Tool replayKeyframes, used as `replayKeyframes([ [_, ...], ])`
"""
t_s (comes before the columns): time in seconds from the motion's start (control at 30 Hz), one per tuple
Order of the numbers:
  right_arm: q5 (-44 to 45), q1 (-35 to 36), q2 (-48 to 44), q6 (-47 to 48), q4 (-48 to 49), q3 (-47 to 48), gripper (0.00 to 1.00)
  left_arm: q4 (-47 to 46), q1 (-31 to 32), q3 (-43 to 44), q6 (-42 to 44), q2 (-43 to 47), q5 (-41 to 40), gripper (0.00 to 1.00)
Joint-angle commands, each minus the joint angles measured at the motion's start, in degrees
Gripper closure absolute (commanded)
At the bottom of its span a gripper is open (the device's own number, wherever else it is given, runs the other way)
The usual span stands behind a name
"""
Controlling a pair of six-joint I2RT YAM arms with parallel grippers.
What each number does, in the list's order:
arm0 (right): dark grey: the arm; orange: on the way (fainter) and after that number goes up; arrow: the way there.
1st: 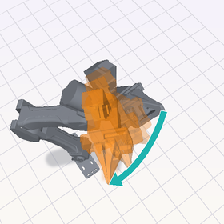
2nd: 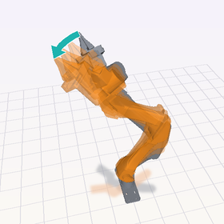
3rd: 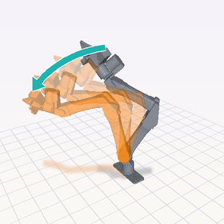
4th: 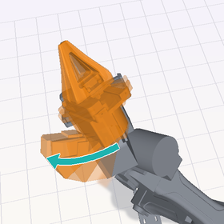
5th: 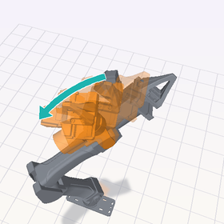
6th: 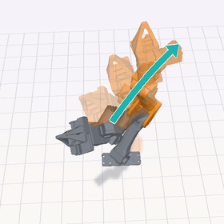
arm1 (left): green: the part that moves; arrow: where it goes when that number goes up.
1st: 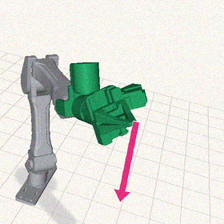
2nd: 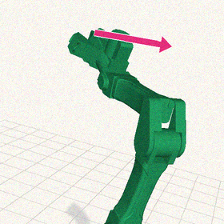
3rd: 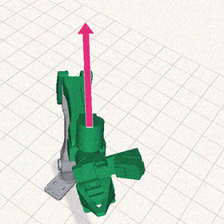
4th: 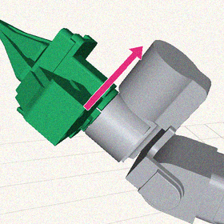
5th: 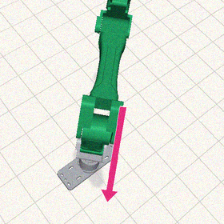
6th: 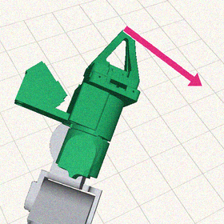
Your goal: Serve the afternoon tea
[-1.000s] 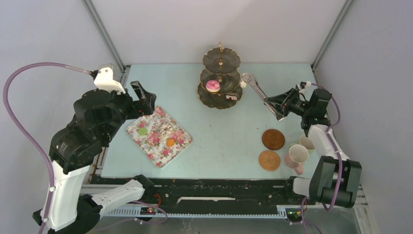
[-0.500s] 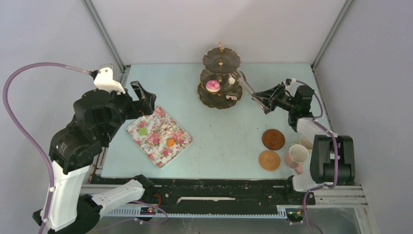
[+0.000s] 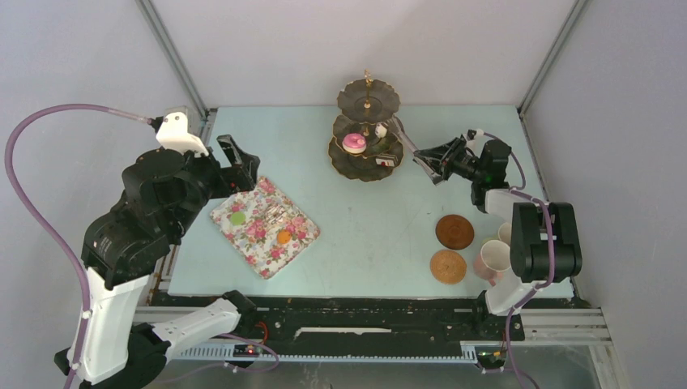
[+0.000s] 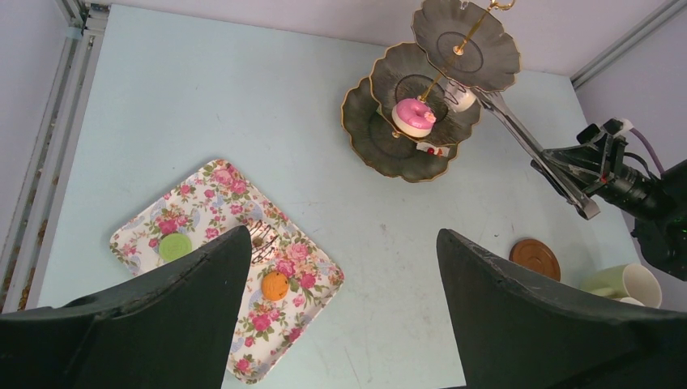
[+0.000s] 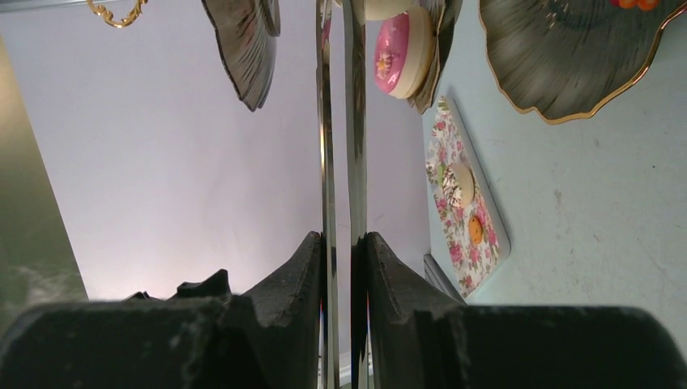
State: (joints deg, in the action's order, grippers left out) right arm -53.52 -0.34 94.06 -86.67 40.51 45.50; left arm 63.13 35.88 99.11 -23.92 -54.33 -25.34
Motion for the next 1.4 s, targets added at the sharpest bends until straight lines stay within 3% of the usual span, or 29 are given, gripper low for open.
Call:
replayKeyframes([
  [0.0,0.2,0.2,1.8,-0.4,5.6,2.6,0.82,-1.3,0.4,1.4,0.8,0.3,-1.0,0.08],
  [0.7,-0.9,-2.5,-1.7,9.6,-6.7,2.6,0.63,-1.3,0.6,1.1,0.9,0.2,-1.1,0.08],
  [1.37,-1.7,-6.1,-8.9,18.6,-18.8,2.6,0.59,-1.7,0.8,0.3,0.5,0.4,-0.6,0.08],
])
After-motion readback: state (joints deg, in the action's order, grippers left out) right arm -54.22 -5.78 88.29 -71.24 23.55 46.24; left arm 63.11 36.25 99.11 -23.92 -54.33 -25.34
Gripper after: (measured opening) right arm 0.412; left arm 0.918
